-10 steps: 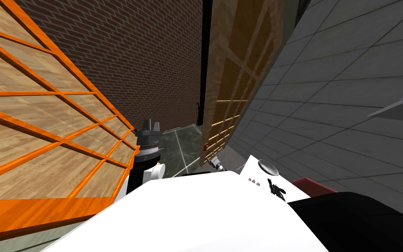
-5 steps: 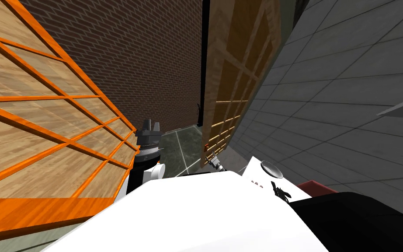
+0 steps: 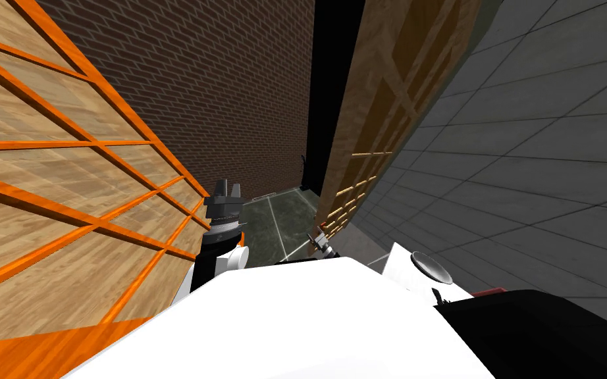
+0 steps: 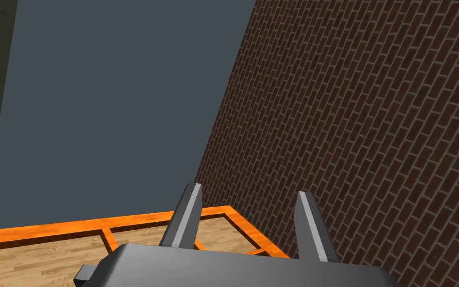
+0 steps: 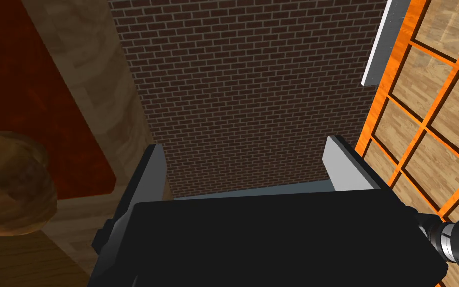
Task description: Push the door open
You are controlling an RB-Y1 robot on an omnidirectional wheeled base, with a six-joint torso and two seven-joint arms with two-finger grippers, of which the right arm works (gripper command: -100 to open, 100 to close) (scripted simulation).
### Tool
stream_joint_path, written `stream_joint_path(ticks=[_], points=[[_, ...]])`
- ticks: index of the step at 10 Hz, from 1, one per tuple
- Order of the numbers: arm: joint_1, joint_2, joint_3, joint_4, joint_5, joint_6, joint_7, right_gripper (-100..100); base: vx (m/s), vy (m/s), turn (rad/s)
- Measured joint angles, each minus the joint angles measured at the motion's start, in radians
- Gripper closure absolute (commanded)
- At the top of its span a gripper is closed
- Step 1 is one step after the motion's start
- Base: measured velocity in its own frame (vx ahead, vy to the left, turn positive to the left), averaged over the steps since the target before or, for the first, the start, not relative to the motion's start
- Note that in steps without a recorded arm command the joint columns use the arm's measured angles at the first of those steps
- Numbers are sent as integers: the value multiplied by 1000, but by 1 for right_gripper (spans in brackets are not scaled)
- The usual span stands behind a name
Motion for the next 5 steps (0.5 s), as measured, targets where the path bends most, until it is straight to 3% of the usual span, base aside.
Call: stream_joint_path(ticks=[3,5], points=[[-20,19,6,7,0,-3,8,-100,135,139,20],[-19,23,5,12,-1,-3,16,-100,99,26,107]])
